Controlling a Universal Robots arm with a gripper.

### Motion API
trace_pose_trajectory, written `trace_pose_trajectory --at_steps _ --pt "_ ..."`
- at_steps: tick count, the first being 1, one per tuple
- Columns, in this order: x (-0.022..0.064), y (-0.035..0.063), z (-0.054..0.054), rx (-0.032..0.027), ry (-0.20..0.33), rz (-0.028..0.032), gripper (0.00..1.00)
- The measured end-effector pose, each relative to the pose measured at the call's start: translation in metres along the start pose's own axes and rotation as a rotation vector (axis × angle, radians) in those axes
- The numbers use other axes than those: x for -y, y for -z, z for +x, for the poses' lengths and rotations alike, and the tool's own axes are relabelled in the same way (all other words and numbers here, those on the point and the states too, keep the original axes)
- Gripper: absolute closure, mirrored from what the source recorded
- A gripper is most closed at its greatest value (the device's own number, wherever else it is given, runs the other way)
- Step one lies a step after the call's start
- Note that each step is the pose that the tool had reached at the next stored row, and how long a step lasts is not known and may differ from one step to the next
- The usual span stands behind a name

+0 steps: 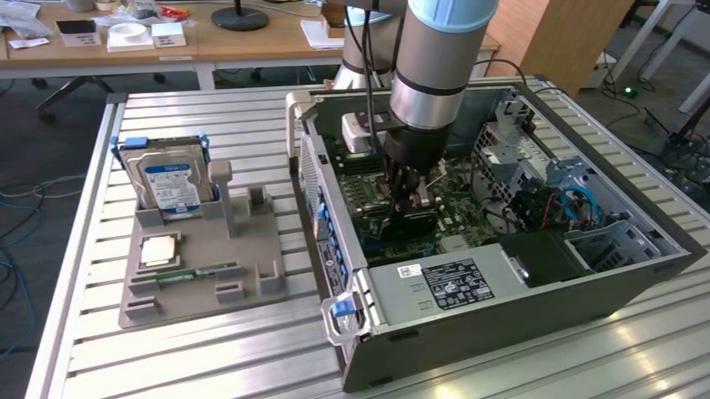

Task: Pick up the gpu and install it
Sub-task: 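Press down on the gpu until it lock into place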

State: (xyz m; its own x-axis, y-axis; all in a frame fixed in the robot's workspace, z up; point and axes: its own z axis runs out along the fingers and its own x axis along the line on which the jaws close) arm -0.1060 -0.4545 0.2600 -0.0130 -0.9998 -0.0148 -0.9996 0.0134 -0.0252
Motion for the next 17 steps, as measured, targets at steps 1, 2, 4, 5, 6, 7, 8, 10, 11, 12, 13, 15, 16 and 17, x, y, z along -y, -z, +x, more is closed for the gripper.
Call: trace_pose_trajectory --at_steps 1,2,4,5,6,7,8,10,11,12,13,15,16,17 --pt "0.0000 0.0000 0.0001 0.0000 0.000 0.0000 0.89" --pt "0.0000 0.0000 0.0002 0.0000 0.000 0.0000 0.89" --pt "0.0000 0.0000 0.0003 0.0000 0.000 0.0001 0.89" --pt "0.0000 0.0000 0.0003 0.0000 0.000 0.0000 0.89" --pt "0.0000 0.0000 0.0004 0.0000 0.000 0.0001 0.89" --pt "0.0000 0.0000 0.0004 0.0000 0.000 0.0000 0.89" --pt "0.0000 0.0000 0.0004 0.0000 0.000 0.0001 0.89" --pt "0.0000 0.0000 0.0005 0.0000 0.000 0.0001 0.89" --pt "0.0000 0.0001 0.0005 0.0000 0.000 0.0000 0.89" --pt "0.0000 0.0001 0.0005 0.0000 0.000 0.0001 0.89" --pt "0.0000 0.0001 0.0005 0.0001 0.000 0.0001 0.89" --pt "0.0000 0.0006 0.0006 0.0005 0.000 0.0002 0.89" --pt "0.0000 0.0011 0.0005 0.0008 0.000 0.0003 0.89" --pt "0.0001 0.0018 0.0004 0.0013 0.000 0.0006 0.89"
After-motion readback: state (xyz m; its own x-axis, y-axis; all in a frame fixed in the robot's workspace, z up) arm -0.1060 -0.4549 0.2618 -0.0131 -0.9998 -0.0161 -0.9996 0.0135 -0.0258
